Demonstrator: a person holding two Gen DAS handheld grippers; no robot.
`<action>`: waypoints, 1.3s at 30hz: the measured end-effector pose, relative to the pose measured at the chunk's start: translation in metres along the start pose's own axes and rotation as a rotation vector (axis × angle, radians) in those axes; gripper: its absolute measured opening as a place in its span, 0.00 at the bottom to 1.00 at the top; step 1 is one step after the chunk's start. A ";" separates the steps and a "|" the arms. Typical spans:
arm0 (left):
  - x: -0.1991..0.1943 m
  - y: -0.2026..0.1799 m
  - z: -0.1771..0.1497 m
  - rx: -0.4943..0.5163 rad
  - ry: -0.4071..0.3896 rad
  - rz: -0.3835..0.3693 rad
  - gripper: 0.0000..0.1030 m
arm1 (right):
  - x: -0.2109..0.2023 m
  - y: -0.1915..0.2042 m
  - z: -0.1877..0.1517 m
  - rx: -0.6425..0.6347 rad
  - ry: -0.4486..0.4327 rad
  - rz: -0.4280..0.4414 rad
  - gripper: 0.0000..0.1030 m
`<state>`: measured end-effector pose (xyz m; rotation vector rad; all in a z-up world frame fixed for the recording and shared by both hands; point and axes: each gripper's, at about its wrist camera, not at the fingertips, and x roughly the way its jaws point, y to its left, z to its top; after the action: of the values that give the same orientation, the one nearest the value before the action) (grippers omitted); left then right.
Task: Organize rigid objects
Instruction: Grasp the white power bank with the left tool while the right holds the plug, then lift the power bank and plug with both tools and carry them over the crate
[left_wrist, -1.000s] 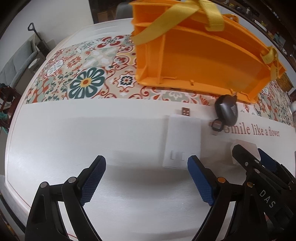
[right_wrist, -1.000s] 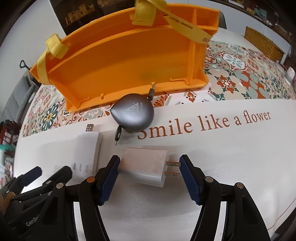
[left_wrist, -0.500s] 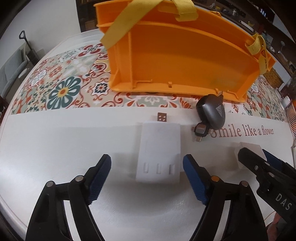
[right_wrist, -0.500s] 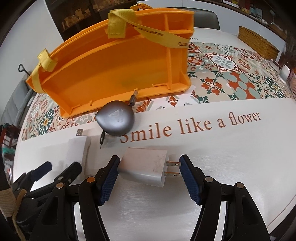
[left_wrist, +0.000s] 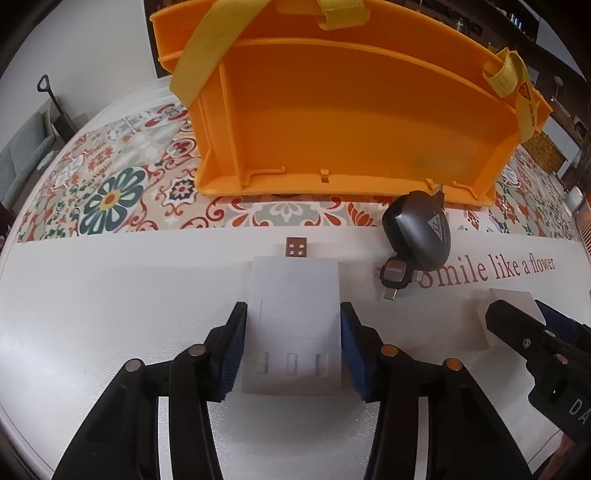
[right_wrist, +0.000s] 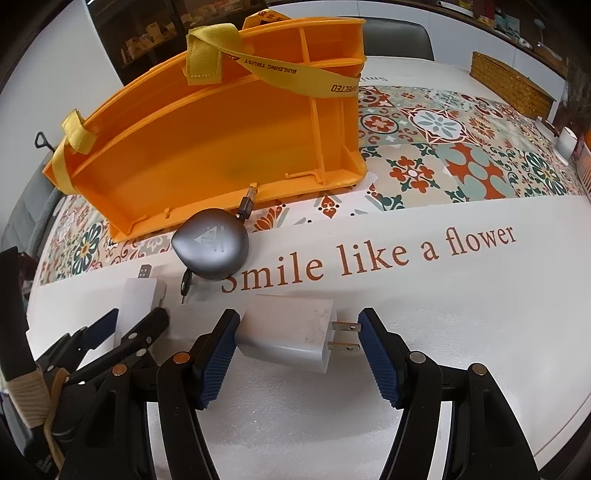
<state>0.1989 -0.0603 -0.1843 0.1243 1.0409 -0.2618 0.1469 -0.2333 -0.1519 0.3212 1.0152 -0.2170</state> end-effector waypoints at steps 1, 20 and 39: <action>0.000 0.001 0.000 -0.005 -0.003 -0.003 0.47 | 0.000 0.001 0.000 0.000 -0.001 0.001 0.64; -0.061 0.003 0.019 -0.003 -0.101 -0.019 0.46 | -0.035 0.009 0.015 -0.002 -0.064 0.046 0.64; -0.119 0.017 0.063 -0.003 -0.225 -0.027 0.46 | -0.088 0.037 0.050 -0.034 -0.186 0.084 0.64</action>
<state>0.1988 -0.0395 -0.0500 0.0758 0.8202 -0.2914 0.1540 -0.2141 -0.0461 0.3061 0.8198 -0.1508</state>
